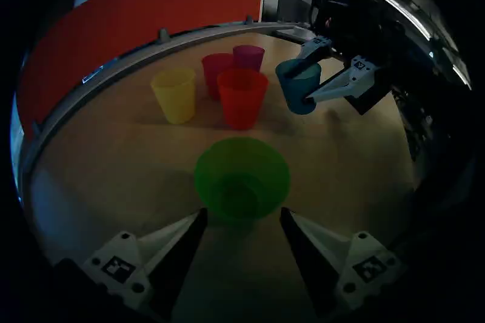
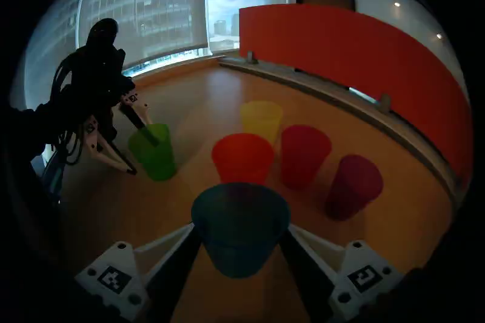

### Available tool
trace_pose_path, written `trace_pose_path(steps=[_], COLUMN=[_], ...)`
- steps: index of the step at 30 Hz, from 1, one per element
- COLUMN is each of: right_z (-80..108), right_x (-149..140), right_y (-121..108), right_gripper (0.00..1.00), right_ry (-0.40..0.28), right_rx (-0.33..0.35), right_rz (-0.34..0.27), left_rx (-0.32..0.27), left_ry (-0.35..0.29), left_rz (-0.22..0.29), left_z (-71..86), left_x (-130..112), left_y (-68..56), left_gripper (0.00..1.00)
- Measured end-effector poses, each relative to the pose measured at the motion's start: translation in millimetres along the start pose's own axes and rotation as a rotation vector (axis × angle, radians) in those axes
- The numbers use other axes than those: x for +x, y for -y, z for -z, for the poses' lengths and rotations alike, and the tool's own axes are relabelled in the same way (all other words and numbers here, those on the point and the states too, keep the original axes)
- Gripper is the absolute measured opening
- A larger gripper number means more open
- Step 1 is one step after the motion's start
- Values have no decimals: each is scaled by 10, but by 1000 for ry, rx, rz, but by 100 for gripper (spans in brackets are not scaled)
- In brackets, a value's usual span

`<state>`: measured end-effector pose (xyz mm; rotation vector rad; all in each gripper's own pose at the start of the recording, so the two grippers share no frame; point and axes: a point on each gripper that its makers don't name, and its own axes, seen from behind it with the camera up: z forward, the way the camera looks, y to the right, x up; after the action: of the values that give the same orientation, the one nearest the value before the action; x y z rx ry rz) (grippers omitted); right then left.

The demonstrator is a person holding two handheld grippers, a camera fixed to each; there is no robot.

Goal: Pour water

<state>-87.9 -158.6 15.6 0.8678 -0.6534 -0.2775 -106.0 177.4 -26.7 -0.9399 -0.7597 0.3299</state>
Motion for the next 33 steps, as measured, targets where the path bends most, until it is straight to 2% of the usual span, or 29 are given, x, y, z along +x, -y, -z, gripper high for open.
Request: trace_pose_path(steps=[14,33], right_z=[-117,-33], right_x=[-130,-289], right_y=[-36,19], right_gripper=[87,88], right_ry=[26,63], right_rx=[-7,-17], right_rz=[-9,2], left_rx=[-4,-2], left_ry=[-3,7], left_rz=[10,-20], left_z=[68,133], left_x=[-51,-98], left_y=[-57,-155], left_gripper=[89,89])
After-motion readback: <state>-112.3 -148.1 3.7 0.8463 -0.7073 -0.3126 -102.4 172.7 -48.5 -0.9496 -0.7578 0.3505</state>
